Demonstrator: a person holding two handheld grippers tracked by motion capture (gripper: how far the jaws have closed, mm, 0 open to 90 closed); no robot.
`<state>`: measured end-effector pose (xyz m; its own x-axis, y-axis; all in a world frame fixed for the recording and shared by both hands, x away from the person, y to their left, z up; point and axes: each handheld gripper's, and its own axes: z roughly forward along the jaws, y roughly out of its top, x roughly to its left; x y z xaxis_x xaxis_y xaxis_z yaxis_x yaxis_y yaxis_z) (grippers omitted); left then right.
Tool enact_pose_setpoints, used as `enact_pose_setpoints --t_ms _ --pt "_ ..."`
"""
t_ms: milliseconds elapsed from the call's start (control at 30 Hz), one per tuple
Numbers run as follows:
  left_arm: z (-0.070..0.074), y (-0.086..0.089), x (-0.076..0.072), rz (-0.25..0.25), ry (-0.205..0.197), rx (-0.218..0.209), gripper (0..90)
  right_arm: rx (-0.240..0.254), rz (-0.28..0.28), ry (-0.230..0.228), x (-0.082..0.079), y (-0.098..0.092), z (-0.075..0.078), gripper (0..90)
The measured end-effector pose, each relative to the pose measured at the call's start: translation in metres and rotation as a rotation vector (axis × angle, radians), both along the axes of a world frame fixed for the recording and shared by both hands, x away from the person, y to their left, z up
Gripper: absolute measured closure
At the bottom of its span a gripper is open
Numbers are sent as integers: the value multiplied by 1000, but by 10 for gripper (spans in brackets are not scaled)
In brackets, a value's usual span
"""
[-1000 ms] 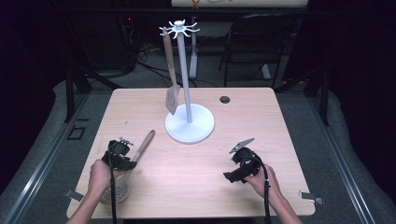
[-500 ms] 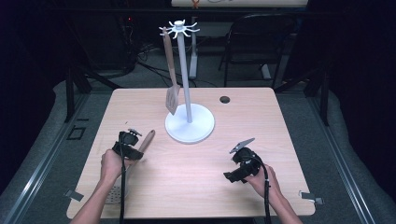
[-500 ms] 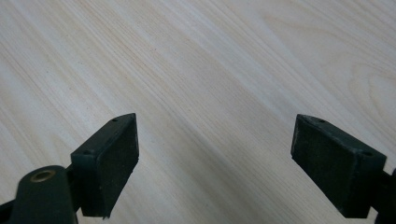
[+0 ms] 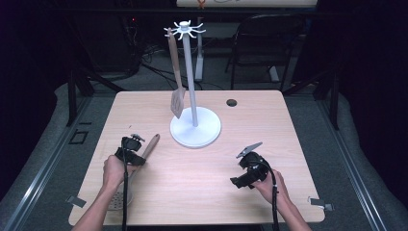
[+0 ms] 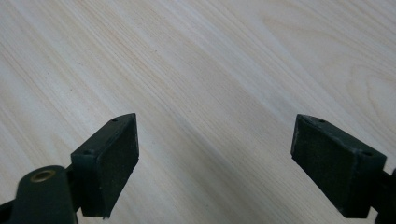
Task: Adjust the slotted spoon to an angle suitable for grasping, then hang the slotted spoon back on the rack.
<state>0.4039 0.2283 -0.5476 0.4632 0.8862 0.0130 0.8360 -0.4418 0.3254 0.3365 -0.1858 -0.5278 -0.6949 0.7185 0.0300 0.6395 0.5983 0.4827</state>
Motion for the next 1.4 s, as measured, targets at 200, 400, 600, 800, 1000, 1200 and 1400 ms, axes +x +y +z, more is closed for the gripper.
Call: enact_pose_setpoints --t_ms 200,400,600,800,1000,1200,1400 --pt "0 -1 0 0 -1 1 707 2 5 -7 0 -1 0 150" --pt "-1 -1 0 1 8 -2 724 6 0 -4 1 0 0 150" --pt "-2 0 0 8 12 -8 732 1 3 -1 2 0 -1 150" --pt "-2 -1 0 4 16 0 733 10 -8 4 1 0 0 150" --pt "-2 -1 -1 6 16 -1 734 -5 11 -6 0 1 1 150" --pt "-3 5 -2 5 8 -48 741 2 4 -6 0 0 1 150" --pt "0 5 -6 -18 0 -74 754 1 7 -2 1 -1 0 150"
